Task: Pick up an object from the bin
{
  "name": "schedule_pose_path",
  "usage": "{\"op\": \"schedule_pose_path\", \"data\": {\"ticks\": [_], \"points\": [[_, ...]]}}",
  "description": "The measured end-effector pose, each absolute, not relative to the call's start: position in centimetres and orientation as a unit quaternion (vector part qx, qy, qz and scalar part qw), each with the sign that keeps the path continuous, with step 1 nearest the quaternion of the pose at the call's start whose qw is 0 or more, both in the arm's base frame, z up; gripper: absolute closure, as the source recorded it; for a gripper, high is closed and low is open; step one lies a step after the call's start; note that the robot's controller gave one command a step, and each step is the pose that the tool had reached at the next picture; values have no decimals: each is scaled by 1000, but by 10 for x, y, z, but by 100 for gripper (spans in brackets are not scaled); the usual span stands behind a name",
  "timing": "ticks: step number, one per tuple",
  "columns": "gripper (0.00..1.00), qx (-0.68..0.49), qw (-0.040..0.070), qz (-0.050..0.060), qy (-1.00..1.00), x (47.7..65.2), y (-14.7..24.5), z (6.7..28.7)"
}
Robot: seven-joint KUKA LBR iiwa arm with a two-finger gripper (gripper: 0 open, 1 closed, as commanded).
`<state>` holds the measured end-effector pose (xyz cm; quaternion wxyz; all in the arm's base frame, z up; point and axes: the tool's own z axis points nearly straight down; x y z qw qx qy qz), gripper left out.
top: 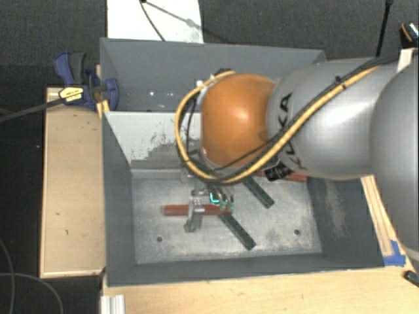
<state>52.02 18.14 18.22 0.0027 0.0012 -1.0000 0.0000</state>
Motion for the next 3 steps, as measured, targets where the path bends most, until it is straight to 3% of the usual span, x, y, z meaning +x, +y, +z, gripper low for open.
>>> {"op": "schedule_pose_path", "data": {"ticks": [1, 2, 3], "points": [[0, 56, 2, 1, -998, 560, 165, 66], [100, 53, 0, 0, -999, 561, 166, 70], [100, 252, -4, 1, -968, 565, 116, 210]]}}
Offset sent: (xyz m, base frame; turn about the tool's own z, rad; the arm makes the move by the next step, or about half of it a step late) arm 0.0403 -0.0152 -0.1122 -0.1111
